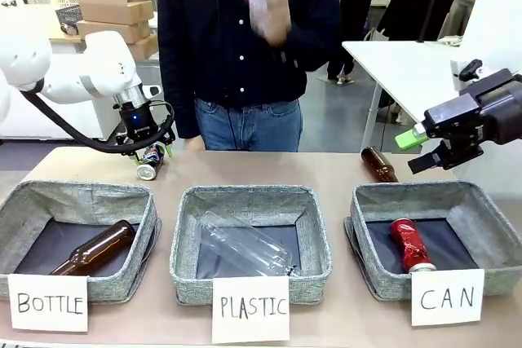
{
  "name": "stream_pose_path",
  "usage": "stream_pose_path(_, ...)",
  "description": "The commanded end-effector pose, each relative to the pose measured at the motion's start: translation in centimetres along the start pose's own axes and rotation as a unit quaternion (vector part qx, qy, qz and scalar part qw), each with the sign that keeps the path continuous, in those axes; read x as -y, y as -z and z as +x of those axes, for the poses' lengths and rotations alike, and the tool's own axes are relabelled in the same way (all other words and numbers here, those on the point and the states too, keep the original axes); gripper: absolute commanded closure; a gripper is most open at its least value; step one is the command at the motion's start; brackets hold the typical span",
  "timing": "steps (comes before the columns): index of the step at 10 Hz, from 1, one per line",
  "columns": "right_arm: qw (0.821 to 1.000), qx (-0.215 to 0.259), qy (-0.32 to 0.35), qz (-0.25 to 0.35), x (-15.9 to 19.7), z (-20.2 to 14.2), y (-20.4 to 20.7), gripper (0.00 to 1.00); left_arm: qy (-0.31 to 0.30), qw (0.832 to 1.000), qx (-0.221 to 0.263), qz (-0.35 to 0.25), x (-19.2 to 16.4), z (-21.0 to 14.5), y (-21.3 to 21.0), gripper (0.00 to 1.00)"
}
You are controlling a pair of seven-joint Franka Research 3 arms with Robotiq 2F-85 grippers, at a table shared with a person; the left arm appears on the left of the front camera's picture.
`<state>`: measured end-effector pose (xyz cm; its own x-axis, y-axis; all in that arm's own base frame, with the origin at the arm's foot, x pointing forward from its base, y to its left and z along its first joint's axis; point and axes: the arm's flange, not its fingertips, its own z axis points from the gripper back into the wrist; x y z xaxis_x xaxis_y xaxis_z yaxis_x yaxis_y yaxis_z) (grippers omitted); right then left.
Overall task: Sort the can waste into the basket.
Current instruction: Pick up the can waste from the table and place it in the right Fabric basket.
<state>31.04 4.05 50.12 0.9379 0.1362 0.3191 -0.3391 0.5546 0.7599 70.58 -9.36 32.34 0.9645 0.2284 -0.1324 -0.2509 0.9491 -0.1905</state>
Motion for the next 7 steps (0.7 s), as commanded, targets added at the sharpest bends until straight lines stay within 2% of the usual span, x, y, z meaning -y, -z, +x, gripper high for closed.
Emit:
stream_pose_path(1,1.000,-0.004,-0.015,-0.003,0.11,0.12,-0.25,0.00,-0.021,1.000,-0.002,0.021,0.13,0.27,-0.16,0.20)
stream_pose_path(2,1.000,-0.004,-0.015,-0.003,0.11,0.12,-0.25,0.00,-0.021,1.000,-0.002,0.021,0.09,0.27,-0.13,0.39)
stream_pose_path(3,1.000,-0.004,-0.015,-0.003,0.11,0.12,-0.25,0.00,-0.021,0.999,-0.005,0.023,0.13,0.35,-0.09,0.25)
stream_pose_path(4,1.000,-0.004,-0.015,-0.003,0.11,0.12,-0.25,0.00,-0.022,0.999,-0.008,0.027,0.20,0.47,0.05,0.59)
stream_pose_path(5,1.000,-0.004,-0.015,-0.003,0.11,0.12,-0.25,0.00,-0.022,0.999,-0.011,0.029,0.22,0.57,0.17,0.45)
stream_pose_path(6,1.000,-0.004,-0.015,-0.003,0.11,0.12,-0.25,0.00,-0.022,0.999,-0.012,0.029,0.20,0.61,0.20,0.79)
stream_pose_path(7,1.000,-0.004,-0.015,-0.003,0.11,0.12,-0.25,0.00,-0.021,0.999,-0.013,0.028,0.16,0.60,0.23,0.65)
